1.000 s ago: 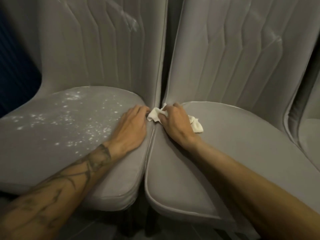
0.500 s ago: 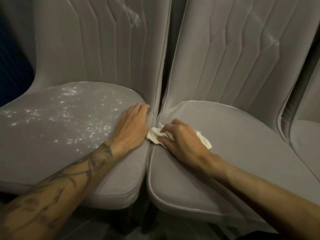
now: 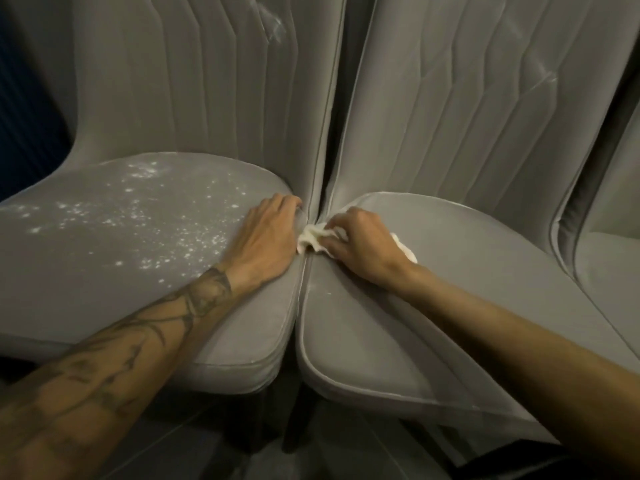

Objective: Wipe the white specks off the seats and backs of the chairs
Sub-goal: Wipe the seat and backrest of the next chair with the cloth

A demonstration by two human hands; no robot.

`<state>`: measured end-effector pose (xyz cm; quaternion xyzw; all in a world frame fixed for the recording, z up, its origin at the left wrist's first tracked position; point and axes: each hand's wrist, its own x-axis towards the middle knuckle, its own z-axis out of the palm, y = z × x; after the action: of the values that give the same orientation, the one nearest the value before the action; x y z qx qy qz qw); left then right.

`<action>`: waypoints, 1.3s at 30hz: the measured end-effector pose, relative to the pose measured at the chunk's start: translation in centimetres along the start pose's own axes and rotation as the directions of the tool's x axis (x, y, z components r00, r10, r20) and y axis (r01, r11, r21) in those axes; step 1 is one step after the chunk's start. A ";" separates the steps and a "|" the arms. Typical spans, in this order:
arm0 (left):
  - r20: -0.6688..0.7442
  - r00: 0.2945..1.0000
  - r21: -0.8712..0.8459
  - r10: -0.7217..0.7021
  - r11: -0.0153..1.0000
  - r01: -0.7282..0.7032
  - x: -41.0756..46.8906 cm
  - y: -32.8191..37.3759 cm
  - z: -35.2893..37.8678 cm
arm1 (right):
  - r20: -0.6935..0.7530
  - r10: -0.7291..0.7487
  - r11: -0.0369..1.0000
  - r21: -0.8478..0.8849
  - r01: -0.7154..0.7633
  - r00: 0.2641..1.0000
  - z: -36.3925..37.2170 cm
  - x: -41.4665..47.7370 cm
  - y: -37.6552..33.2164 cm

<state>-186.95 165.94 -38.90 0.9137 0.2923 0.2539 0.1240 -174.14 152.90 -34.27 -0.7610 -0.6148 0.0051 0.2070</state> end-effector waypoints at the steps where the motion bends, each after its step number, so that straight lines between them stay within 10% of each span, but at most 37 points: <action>1: 0.000 1.000 0.006 0.001 1.000 -0.001 0.0 0.0 0.0 | -0.017 0.048 0.999 -0.004 -0.048 0.999 0.3 0.5 -0.2; 7: -0.009 1.000 0.017 0.006 1.000 -0.006 0.1 -0.3 0.4 | 0.104 -0.224 0.968 0.141 0.209 0.969 0.1 -8.7 -2.7; 14: 0.006 1.000 0.019 -0.007 1.000 0.007 0.2 -0.1 0.1 | 0.030 -0.027 1.000 0.009 0.026 0.999 0.3 -2.8 -2.2; 20: 0.026 0.999 0.011 -0.019 1.000 0.019 0.0 0.2 -0.1 | 0.276 -0.408 0.912 0.169 0.374 0.870 -1.7 -10.6 -4.3; 26: 0.099 0.995 0.042 0.014 0.999 -0.018 0.0 0.7 -0.4 | 0.153 -0.176 0.984 0.032 0.173 0.973 -1.2 -6.0 -3.5; 32: 0.130 0.990 0.060 0.056 0.996 -0.065 0.0 0.6 -0.3 | 0.308 -0.395 0.919 0.149 0.366 0.866 -3.4 -14.0 -3.1; 39: 0.130 0.990 0.056 0.053 0.997 -0.061 0.0 0.7 -0.5 | 0.156 -0.260 0.963 0.108 0.245 0.953 -0.5 -11.3 -5.5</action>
<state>-186.90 165.47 -38.18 0.9394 0.2649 0.1890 0.1080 -181.88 143.06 -34.84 -0.6631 -0.7215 0.0699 0.1865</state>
